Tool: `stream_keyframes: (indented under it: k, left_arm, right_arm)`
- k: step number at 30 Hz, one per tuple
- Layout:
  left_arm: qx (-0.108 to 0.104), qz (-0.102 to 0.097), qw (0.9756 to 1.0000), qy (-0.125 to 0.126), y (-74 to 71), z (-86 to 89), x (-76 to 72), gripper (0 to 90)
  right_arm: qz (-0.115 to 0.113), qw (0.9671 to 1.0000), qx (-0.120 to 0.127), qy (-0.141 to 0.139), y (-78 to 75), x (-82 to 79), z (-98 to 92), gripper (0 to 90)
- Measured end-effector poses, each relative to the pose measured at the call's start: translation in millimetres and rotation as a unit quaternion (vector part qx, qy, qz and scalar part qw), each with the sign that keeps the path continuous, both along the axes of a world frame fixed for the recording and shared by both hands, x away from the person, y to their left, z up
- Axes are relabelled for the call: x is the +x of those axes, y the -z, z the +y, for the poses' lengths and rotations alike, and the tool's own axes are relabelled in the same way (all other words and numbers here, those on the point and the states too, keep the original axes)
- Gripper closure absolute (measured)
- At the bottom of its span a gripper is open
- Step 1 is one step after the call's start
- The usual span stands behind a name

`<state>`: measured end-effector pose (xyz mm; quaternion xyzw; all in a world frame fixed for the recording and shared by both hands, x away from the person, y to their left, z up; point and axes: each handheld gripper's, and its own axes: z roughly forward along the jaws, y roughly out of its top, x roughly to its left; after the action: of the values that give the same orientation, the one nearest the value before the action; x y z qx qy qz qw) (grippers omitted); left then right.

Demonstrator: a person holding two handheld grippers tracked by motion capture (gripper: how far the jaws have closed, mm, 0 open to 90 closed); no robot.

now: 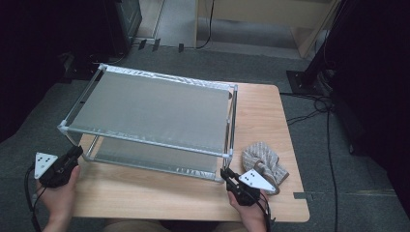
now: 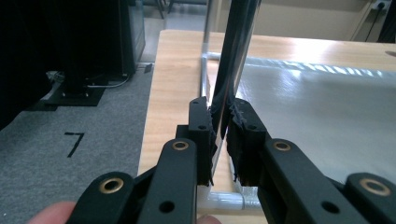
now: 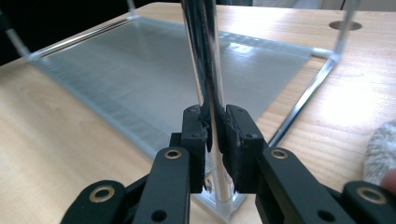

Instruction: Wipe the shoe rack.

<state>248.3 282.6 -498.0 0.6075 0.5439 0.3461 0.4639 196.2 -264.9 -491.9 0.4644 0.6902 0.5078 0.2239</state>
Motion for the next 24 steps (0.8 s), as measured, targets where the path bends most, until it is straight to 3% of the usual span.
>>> stream_keyframes:
  k: [8,18,20,24]
  left_arm:
    - [0.013,0.007,0.9998,0.012,-1.0,-11.0,-25.3,81.0]
    - [0.018,0.017,0.999,0.037,-1.5,-28.9,-52.3,81.0]
    - [0.019,0.019,0.9988,0.041,-1.9,-32.0,-56.5,81.0]
    - [0.013,0.023,0.998,0.057,-2.2,-34.6,-62.5,80.7]
  right_arm:
    - [0.013,0.9987,0.028,0.04,2.0,34.5,-14.1,77.1]
    - [0.017,0.9952,0.018,0.095,0.5,73.3,-22.4,77.3]
    - [0.021,0.9943,0.013,0.103,-1.7,79.1,-25.1,70.4]
    - [0.036,0.992,0.04,0.115,-11.6,79.0,-36.0,53.2]
